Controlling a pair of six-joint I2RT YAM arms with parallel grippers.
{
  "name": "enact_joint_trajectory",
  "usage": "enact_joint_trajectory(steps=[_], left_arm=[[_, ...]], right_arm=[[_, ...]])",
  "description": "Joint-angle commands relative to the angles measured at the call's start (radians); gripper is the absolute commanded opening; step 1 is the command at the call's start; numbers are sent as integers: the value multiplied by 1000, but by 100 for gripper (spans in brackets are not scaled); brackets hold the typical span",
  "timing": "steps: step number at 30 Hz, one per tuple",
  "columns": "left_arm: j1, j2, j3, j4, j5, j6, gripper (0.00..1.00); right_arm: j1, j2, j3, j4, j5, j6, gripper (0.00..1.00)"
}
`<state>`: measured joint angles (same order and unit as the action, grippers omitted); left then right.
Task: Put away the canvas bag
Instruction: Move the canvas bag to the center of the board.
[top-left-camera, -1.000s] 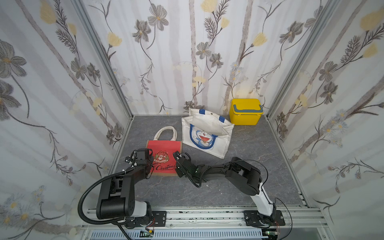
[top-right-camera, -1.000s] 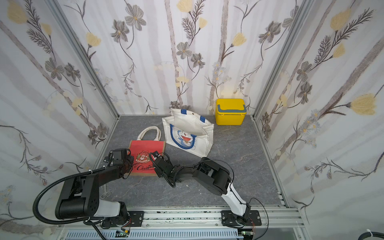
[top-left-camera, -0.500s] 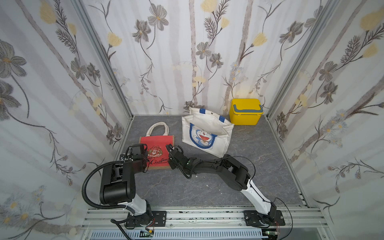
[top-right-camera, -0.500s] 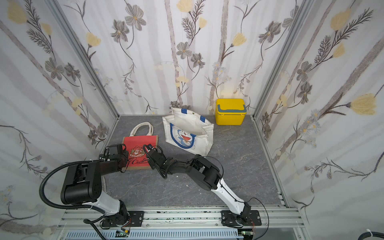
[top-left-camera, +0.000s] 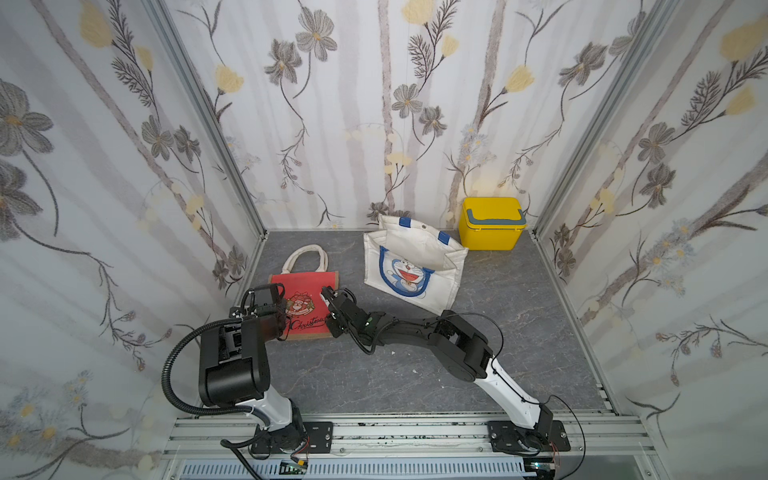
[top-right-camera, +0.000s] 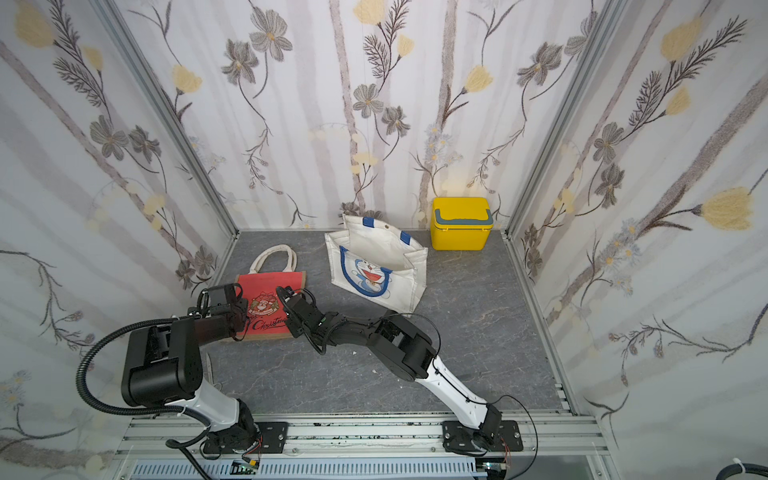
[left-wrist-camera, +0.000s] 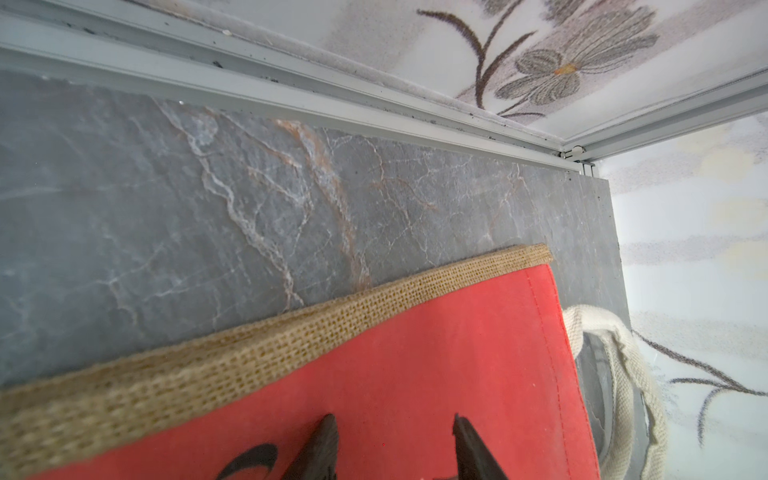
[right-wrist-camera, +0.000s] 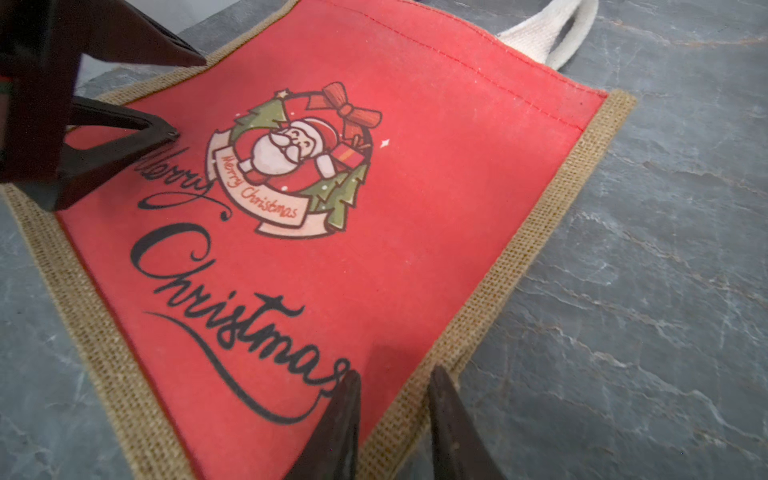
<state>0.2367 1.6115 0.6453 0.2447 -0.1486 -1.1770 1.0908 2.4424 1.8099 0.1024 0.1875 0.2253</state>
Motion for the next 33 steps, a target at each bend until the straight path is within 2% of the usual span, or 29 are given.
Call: enact_joint_trajectory(steps=[1,3,6,10,11,12,15,17,19,21,23,28,33], left_arm=[[0,-4,11,-131,54,-12,53],[1,-39,14,-146,45,1,58],[1,-134,10,-154,31,13,68],[0,-255,23,-199,19,24,79],[0,-287,22,-204,15,30,84],[0,-316,18,-205,13,34,87],[-2,-429,-9,-190,22,54,100],[-4,-498,-30,-158,47,85,100],[-6,-572,-85,-22,135,166,100],[-8,-650,-177,172,229,173,100],[-13,-703,-231,284,298,160,100],[-74,-718,-167,252,373,184,100],[-226,-691,-95,257,394,245,100]], right_arm=[[2,-28,8,12,-43,-23,36],[3,-58,-2,6,-22,-33,45],[2,-109,-17,-4,34,-32,67],[7,-199,-45,-8,66,-32,86],[10,-228,-67,8,70,-36,95],[12,-254,-84,17,79,-38,100],[20,-349,-152,56,113,-53,100],[23,-426,-212,90,139,-63,100],[21,-501,-271,116,162,-64,100],[20,-586,-336,143,180,-77,100],[17,-661,-390,160,204,-93,100],[5,-836,-508,157,228,-122,100],[-8,-1004,-614,147,291,-152,100]])
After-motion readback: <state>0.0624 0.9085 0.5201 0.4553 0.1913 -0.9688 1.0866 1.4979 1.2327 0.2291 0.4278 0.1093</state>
